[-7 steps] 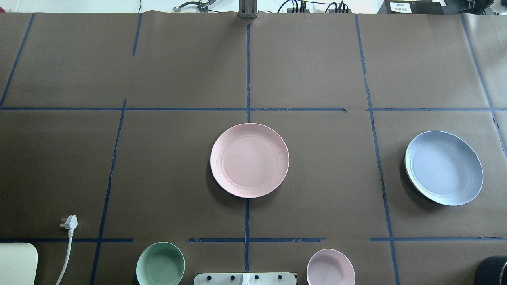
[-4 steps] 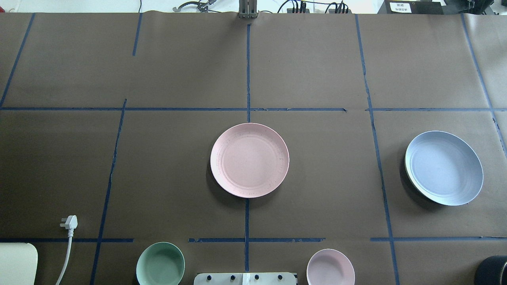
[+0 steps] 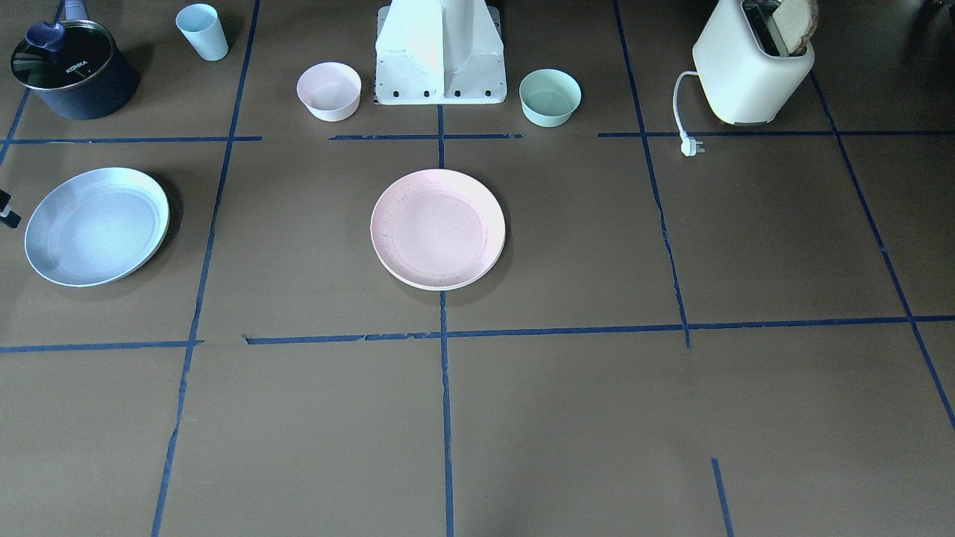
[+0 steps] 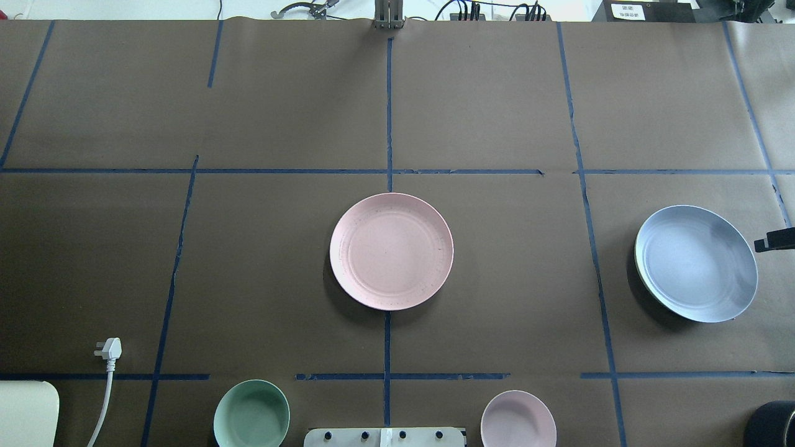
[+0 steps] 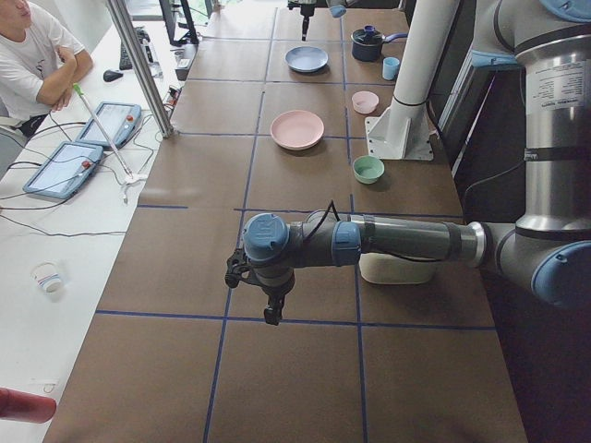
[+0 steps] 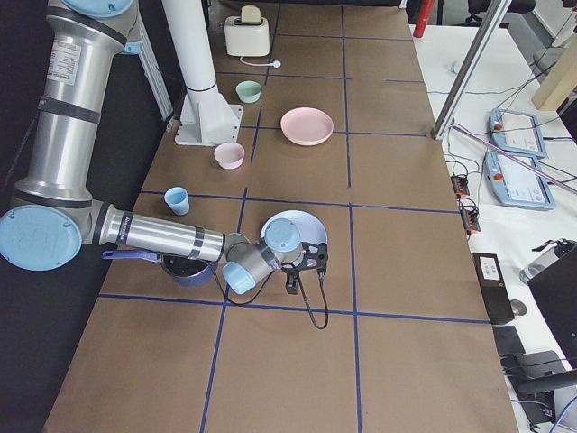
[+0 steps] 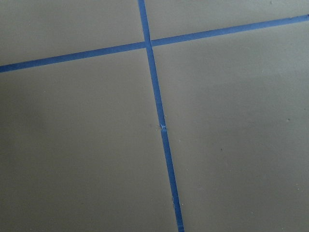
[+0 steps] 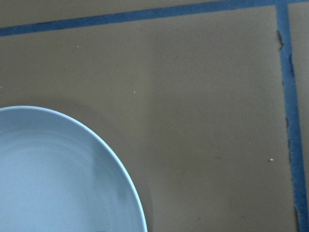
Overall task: Stack three plates with pink and blue
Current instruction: 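Reach the right gripper to the light blue plate rim and grasp it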
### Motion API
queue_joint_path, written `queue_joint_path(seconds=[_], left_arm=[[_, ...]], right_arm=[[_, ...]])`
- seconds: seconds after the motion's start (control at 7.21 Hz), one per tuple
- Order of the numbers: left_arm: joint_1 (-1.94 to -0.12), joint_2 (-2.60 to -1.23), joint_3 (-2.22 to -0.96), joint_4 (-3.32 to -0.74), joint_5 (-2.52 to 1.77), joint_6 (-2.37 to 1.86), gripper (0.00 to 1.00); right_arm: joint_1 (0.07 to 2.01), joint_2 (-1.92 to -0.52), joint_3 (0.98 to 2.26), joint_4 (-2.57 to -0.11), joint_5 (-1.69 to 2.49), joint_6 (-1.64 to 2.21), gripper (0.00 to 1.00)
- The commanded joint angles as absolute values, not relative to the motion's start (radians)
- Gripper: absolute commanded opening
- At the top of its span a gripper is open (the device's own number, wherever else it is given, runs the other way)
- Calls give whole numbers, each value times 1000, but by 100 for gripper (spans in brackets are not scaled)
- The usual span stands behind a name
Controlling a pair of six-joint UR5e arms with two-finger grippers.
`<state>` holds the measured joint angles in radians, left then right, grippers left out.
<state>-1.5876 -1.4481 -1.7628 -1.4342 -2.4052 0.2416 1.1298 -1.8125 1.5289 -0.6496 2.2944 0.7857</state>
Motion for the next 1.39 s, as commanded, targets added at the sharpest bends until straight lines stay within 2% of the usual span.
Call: queue_joint_path(seconds=[0.0,0.14,0.28,0.55,0.69,1.11,1.25], left_arm=[[-1588,-1448,-1764,-1434,-2405,244,100],[-1588,-1448,-1763,-1434,-2405,245,100],[-1588,-1448,-1763,-1434,-2405,247,100],[-1588,-1439,-1764,-1442,-2405,249,100],[-1588,-1434,-1764,-1446,-2405,249,100],[-1588,-1434,-1764,-1447,-2405,247,100],[-1588,-1434,-1763,-1447,-2405,245,100]], right_arm=[[1060,-1806,1522,-632,2276,818,94],[1057,-1805,1519,-632,2275,818,48],[1052,-1805,1519,-630,2275,818,21],[1049,-1805,1520,-629,2276,818,3],[1049,-1805,1525,-626,2284,824,0],[1051,-1792,1656,-640,2344,993,0],[1049,-1746,1695,-646,2356,1097,0]])
